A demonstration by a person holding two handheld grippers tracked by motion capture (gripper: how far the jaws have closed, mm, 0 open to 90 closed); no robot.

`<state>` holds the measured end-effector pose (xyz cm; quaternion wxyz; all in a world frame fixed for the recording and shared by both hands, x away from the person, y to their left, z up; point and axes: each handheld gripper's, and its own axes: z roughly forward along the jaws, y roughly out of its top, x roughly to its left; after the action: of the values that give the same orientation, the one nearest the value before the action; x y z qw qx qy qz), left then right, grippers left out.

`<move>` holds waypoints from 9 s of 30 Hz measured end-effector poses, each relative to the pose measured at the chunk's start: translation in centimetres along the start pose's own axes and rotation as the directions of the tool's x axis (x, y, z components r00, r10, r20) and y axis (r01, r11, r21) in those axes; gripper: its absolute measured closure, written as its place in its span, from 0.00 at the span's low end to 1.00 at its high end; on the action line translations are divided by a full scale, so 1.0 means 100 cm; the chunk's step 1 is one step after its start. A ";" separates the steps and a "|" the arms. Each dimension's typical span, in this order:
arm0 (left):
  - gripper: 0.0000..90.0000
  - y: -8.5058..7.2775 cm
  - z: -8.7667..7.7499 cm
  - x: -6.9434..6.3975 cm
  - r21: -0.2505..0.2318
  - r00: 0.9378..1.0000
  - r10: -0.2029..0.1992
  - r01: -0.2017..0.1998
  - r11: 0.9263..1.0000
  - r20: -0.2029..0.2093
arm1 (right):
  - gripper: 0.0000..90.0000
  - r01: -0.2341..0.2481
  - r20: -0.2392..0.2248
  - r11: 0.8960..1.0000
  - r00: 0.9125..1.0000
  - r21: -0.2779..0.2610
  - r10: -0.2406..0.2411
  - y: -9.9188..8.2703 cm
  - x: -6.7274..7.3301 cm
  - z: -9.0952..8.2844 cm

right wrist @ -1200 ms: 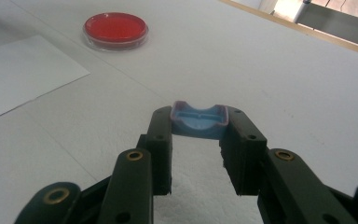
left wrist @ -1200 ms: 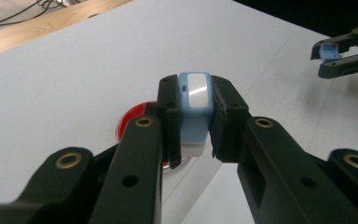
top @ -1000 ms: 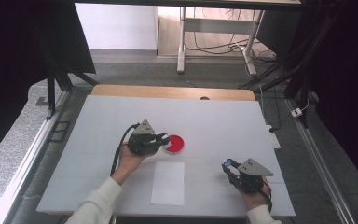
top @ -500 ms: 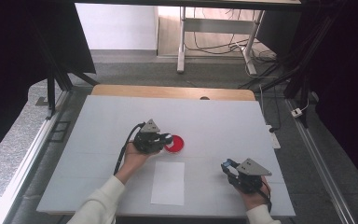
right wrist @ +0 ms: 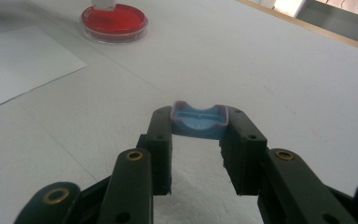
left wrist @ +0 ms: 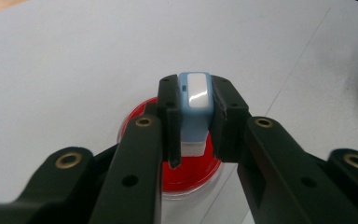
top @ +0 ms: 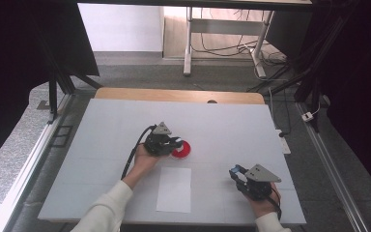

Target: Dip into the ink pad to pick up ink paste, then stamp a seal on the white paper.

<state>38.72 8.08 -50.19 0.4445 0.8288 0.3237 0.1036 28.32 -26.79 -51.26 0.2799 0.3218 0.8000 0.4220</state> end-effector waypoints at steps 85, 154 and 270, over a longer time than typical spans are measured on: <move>0.84 0.001 -0.002 0.003 0.003 0.999 0.000 0.001 1.000 -0.053 | 0.72 0.004 0.001 1.000 1.000 0.002 -0.004 0.000 0.000 0.000; 0.84 0.006 0.003 0.005 0.024 0.998 0.010 -0.008 1.000 -0.056 | 0.72 0.004 0.002 1.000 1.000 0.000 -0.004 0.000 0.000 -0.001; 0.83 0.003 -0.074 -0.026 -0.040 0.984 0.086 -0.081 0.996 0.155 | 0.72 0.008 0.015 1.000 1.000 -0.005 -0.008 -0.001 -0.003 -0.005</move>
<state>33.45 11.33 -45.31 0.4777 0.8396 0.2509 0.0620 28.11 -27.27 -51.10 0.2886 0.3212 0.7980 0.4204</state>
